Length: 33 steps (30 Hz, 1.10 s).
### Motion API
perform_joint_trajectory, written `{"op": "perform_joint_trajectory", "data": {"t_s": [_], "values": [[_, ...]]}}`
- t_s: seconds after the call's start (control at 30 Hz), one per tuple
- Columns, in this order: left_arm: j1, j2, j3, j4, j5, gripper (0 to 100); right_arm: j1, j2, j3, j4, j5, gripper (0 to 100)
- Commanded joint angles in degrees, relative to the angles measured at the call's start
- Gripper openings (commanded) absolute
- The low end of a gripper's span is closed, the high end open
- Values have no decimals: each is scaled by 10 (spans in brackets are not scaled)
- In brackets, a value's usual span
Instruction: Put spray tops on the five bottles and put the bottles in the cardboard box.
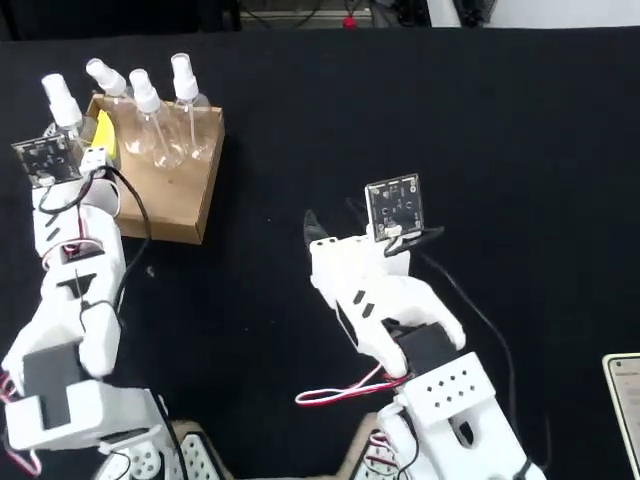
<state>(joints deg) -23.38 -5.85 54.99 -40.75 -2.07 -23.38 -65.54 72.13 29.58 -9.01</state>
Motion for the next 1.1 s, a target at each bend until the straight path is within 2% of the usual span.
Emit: {"op": "perform_joint_trajectory", "data": {"t_s": [0.0, 0.37, 0.43, 0.57, 0.63, 1.07], "values": [[-1, 10, -43, -15, 4, 98, 10, 9, 0, -12, -2, 191], [-4, 84, -109, -17, 4, 96, 10, 9, 0, -11, -2, 191], [-6, 110, -119, -49, 4, 95, 10, 9, 0, -11, -2, 191], [-9, 163, -107, -173, 1, 95, 11, 9, 0, -11, -2, 191], [-10, 189, -110, -199, 0, 95, 11, 9, 0, -11, -2, 191], [-26, 263, -160, -197, 0, 98, 11, 9, 0, -11, -2, 191]]}}
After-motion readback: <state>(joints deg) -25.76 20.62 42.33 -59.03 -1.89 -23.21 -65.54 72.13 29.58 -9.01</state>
